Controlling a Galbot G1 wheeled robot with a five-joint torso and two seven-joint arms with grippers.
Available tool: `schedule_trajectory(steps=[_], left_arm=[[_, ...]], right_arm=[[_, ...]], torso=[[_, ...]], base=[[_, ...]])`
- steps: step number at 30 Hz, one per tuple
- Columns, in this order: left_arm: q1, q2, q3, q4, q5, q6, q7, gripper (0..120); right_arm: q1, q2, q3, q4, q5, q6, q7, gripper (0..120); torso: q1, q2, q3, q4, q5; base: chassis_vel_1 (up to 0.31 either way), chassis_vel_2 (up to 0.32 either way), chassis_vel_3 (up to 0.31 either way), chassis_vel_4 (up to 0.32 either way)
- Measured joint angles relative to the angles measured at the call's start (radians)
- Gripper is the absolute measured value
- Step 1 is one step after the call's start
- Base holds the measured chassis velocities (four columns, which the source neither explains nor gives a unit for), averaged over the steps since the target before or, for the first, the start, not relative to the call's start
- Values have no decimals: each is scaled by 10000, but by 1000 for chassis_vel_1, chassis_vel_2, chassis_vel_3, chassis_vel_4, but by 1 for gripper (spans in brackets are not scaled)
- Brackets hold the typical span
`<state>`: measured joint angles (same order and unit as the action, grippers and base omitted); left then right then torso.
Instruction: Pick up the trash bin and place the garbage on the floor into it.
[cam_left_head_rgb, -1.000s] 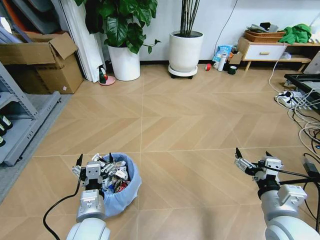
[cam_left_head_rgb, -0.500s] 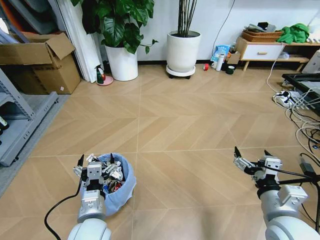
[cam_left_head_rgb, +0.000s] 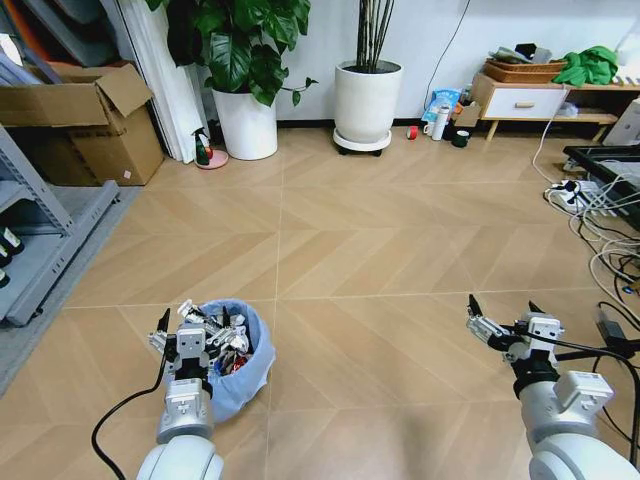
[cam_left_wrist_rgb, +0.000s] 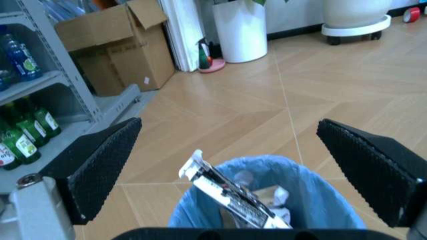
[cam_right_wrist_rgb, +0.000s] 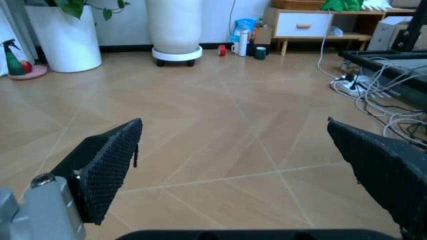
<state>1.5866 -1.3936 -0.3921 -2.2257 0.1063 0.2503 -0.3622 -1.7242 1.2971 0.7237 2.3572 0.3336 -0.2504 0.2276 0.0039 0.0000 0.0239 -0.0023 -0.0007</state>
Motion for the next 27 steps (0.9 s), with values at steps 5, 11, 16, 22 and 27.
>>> schedule_trajectory(steps=[5,11,16,22,27], left_arm=[[-16,18,-17,0,-83,-7,-13,100],[-26,76,-19,-3,-205,31,-110,100],[-33,78,-1,-12,-216,77,-121,100],[-57,75,74,41,-101,-15,-131,100],[-72,102,72,76,-67,-104,-202,100]], right_arm=[[-26,42,-17,18,-82,33,-6,100],[29,100,-51,-38,-160,155,-12,100],[9,155,-57,-26,-214,186,-14,100],[-66,210,-53,35,-311,224,-17,100],[-93,221,-53,74,-316,196,-3,100]], torso=[[0,0,0,-1,0],[0,0,0,0,0],[0,0,1,0,0],[0,0,1,0,-1],[0,0,0,0,0]], base=[[27,-42,-37,37],[0,0,0,0],[0,0,0,0],[0,0,0,0],[0,0,0,0]])
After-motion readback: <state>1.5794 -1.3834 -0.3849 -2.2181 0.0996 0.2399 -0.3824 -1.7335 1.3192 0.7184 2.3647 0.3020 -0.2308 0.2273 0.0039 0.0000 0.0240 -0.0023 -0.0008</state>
